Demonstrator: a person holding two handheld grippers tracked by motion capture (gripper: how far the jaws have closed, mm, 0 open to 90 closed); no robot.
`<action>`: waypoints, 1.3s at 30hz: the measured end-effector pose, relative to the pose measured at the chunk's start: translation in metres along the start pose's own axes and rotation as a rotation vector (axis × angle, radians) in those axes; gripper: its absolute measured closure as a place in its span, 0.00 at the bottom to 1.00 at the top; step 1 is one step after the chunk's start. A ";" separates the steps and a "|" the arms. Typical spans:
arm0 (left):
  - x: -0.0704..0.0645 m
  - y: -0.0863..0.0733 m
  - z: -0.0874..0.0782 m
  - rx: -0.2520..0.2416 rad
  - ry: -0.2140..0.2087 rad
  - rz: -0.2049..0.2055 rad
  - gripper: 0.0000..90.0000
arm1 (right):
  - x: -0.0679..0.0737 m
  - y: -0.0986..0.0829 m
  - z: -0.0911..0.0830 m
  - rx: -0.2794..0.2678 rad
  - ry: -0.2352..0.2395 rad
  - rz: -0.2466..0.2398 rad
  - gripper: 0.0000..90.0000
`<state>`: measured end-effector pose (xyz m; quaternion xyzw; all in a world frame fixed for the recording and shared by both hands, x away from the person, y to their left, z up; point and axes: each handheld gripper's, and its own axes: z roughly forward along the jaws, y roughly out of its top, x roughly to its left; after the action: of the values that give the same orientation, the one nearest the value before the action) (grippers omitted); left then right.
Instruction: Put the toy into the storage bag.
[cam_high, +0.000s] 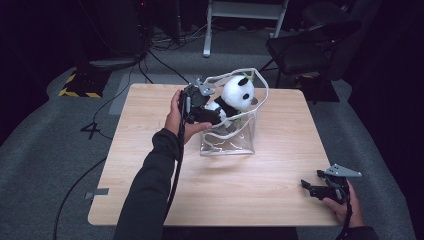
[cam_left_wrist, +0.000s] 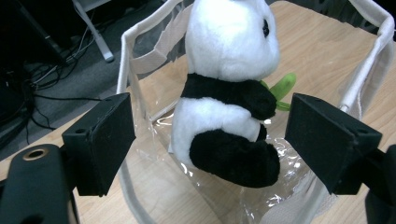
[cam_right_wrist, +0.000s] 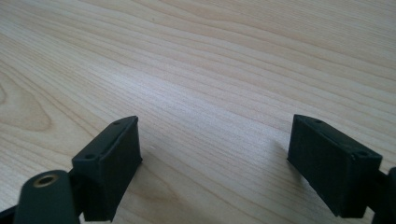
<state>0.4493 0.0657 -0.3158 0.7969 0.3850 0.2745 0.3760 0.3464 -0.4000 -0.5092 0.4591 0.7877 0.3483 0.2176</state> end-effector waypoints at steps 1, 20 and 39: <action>0.001 -0.001 -0.001 -0.003 -0.001 0.003 0.18 | 0.000 0.000 0.000 0.000 0.000 0.000 0.19; 0.012 -0.022 -0.022 0.003 0.025 0.017 0.18 | 0.000 0.000 0.000 0.000 0.000 0.000 0.19; 0.018 -0.043 -0.044 -0.006 0.079 0.035 0.18 | 0.000 0.000 0.000 0.000 0.000 0.000 0.19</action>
<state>0.4095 0.1161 -0.3228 0.7908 0.3848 0.3135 0.3582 0.3464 -0.4000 -0.5092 0.4592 0.7877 0.3482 0.2178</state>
